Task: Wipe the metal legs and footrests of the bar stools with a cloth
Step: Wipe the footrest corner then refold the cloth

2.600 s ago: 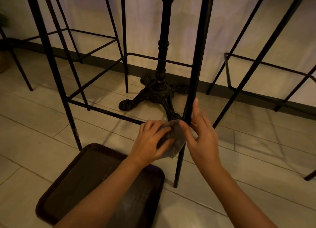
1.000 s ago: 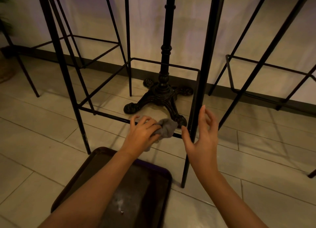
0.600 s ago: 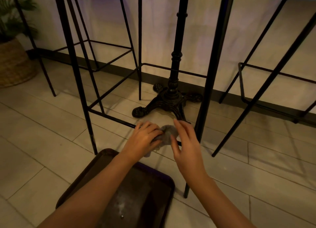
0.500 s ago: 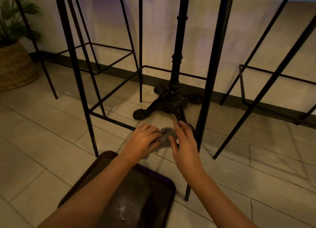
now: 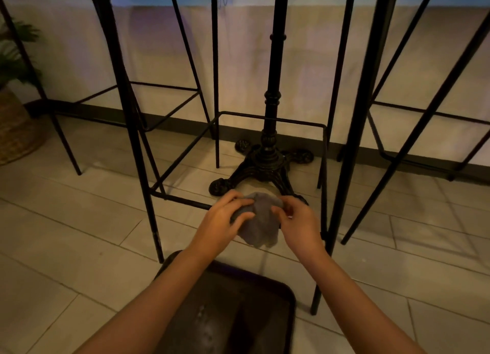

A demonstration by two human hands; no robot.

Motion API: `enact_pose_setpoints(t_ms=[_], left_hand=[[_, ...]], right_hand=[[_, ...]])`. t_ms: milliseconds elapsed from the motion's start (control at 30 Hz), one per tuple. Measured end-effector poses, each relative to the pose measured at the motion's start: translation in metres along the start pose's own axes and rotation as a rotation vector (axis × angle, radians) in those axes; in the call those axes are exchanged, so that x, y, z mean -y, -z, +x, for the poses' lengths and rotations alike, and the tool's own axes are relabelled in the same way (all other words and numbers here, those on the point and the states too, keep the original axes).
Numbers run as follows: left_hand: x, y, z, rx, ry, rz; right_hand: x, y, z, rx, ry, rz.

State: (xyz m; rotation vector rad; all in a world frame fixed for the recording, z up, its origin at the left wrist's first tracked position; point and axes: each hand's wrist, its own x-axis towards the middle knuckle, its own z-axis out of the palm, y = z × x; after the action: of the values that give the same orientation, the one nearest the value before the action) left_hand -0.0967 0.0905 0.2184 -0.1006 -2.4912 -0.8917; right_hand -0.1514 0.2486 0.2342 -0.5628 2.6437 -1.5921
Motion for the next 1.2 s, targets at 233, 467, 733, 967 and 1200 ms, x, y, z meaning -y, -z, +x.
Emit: enact_pose_setpoints(t_ms=[233, 467, 733, 967, 1200], left_hand=[[0.013, 0.03, 0.004, 0.011, 0.08, -0.258], [0.02, 0.061, 0.016, 0.179, 0.231, -0.405], [0.009, 0.093, 0.022, 0.532, 0.27, -0.522], [0.003, 0.101, 0.005, 0.62, 0.284, -0.686], [-0.002, 0.123, 0.014, 0.591, 0.195, -0.576]], right_hand=[[0.027, -0.012, -0.006, -0.036, -0.019, -0.001], [0.061, -0.015, -0.005, 0.003, -0.015, 0.075], [0.075, -0.017, -0.021, 0.057, -0.026, 0.028], [0.083, -0.009, -0.027, 0.279, 0.002, 0.027], [0.07, 0.001, -0.031, 0.574, -0.134, 0.089]])
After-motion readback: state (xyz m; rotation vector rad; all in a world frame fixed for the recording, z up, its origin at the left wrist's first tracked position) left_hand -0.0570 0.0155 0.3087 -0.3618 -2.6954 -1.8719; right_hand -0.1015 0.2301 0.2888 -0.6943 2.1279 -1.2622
